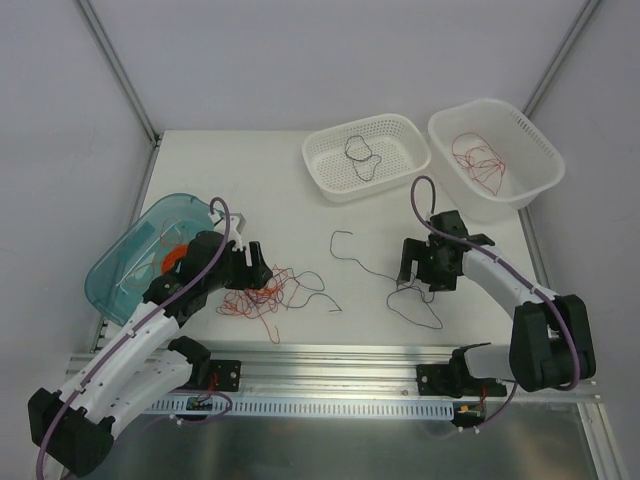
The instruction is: Untangle the cables
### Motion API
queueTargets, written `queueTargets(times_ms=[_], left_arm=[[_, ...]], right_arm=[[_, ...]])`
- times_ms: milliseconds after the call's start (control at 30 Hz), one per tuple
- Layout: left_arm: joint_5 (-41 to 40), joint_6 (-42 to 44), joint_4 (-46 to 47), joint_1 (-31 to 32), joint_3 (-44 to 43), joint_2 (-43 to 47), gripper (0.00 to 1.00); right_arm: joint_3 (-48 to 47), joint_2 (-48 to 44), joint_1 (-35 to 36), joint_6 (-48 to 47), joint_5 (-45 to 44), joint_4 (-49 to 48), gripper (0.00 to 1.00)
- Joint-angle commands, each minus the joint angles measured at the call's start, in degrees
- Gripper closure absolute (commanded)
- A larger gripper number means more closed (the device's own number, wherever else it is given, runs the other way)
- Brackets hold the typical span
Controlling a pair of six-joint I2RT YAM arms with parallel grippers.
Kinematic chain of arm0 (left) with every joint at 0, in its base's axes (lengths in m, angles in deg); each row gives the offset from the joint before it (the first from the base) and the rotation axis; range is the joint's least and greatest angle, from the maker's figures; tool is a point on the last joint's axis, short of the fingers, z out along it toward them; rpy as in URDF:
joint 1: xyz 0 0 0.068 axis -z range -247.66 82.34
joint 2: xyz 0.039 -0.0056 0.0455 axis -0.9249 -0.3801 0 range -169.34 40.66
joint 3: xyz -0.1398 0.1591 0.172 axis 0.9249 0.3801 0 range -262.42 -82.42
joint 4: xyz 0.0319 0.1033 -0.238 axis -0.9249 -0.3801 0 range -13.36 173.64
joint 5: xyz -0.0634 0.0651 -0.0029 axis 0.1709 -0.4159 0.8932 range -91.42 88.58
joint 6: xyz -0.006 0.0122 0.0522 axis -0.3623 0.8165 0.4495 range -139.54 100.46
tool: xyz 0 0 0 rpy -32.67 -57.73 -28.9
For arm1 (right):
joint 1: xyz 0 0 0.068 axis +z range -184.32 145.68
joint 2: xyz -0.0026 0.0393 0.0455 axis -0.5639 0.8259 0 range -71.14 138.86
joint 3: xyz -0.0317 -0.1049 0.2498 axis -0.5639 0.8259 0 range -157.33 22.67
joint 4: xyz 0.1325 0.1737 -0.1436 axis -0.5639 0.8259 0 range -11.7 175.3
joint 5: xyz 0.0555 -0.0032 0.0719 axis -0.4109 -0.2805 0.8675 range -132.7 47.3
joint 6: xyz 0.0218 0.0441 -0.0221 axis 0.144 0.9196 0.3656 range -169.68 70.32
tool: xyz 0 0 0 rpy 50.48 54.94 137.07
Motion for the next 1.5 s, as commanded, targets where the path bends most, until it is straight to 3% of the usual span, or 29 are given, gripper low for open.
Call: queueTargets(times_ms=[0,167,367,600,700,867,1133,1467], left_arm=[[2.4,4.1,-0.3,-0.4,1.2,2.1,0.31],[2.6,6.4,-0.2,-0.4,2.5,4.6,0.30],[1.0,7.8,0.5,-0.5,4.2,6.0,0.30],[-2.4,8.0,1.1,-0.4,4.8,6.7,0.30],[-2.4,8.3,1.2,-0.4,4.8,7.1,0.30],[-1.9,8.0,1.6,-0.5,4.8,7.9,0.30],[-1.8,7.7,2.2,-0.5,5.1,9.0,0.29],[-2.4,7.7,2.3,-0.5,5.7,9.7,0.29]], right_arm=[[-2.2,2.8,2.6,0.2,-4.2,0.6,0.06],[-2.2,6.3,6.0,2.6,-7.7,0.0,0.12],[-2.5,10.1,9.3,4.0,-11.1,-1.3,0.29],[-4.8,8.8,11.7,3.3,-14.6,-0.6,0.86],[-8.1,7.7,12.5,2.4,-16.3,1.4,0.99],[-15.2,3.3,12.4,1.3,-16.8,5.9,0.99],[-37.6,2.1,12.4,-0.4,-15.8,8.3,0.99],[-58.2,12.7,11.3,-0.7,-13.2,-6.2,0.99]])
